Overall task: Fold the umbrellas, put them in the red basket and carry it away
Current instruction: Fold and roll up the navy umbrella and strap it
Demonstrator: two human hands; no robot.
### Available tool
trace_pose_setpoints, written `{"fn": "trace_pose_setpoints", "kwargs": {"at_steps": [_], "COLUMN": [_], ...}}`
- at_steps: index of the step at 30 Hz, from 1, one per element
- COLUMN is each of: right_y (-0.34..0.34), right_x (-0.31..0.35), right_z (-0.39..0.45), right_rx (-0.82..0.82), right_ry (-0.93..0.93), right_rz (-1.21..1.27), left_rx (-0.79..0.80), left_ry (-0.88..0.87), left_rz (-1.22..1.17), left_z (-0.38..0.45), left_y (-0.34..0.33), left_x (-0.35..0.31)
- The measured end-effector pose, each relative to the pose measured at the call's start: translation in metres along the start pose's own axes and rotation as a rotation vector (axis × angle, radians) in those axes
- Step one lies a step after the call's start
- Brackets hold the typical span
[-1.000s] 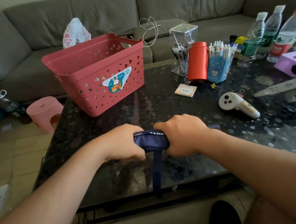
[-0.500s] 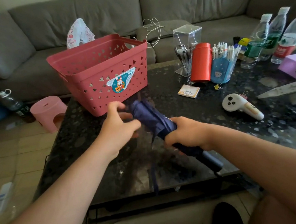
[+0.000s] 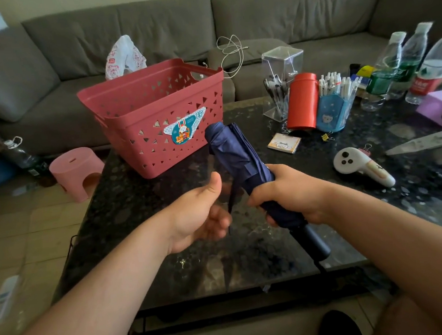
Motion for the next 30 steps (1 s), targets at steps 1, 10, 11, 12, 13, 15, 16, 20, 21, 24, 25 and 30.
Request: {"fn": "trace_pose_setpoints", "kwargs": {"at_steps": [1,10,11,12,13,15,16,20,21,24,25,30], "right_y": [0.001,0.007,0.004,0.001,-0.003,-0.01,-0.015,-0.032,-0.035,-0.041,-0.042,-0.041], "right_x": [0.001,0.022,0.024,0.026,0.029,0.035,0.038,0.032,0.027,0.014,0.01,0.001], "right_z": [0.0,-0.006,-0.007,-0.01,-0.013,-0.019,-0.023,-0.031,-0.031,-0.029,-0.028,-0.025], "right_rx": [-0.002,0.027,0.059,0.091,0.124,0.186,0.222,0.358,0.387,0.46,0.481,0.552], "right_ry": [0.003,0.144,0.159,0.171,0.185,0.233,0.268,0.279,0.255,0.193,0.174,0.122], "right_rz": [-0.001,-0.295,-0.328,-0.368,-0.421,-0.563,-0.643,-0.939,-0.978,-1.007,-1.001,-0.896], "left_rx": [0.031,-0.067,-0.075,-0.071,-0.063,-0.069,-0.102,-0.072,-0.082,-0.154,-0.161,-0.249], "left_ry": [0.058,0.194,0.197,0.191,0.183,0.124,0.089,0.014,-0.01,-0.066,-0.07,-0.061], "left_rz": [-0.022,-0.436,-0.432,-0.419,-0.404,-0.366,-0.338,-0.112,-0.056,-0.025,-0.033,-0.031], "left_z": [-0.001,0.01,0.011,0.012,0.012,0.011,0.009,0.01,0.007,0.001,0.0,-0.002], "left_y": [-0.003,0.012,0.014,0.014,0.014,0.018,0.027,0.044,0.046,0.058,0.062,0.07], "left_x": [0.003,0.014,0.016,0.017,0.017,0.013,0.01,-0.014,-0.018,-0.021,-0.021,-0.015]}}
Point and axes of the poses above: each hand's wrist, its own z-axis towards the middle knuckle, its own y-axis out of the back of the hand, x = y × z, the point moved 8 cm from there along z, towards the middle knuckle, and after that the axes turned 7 degrees about y, right-handed, at the moved point
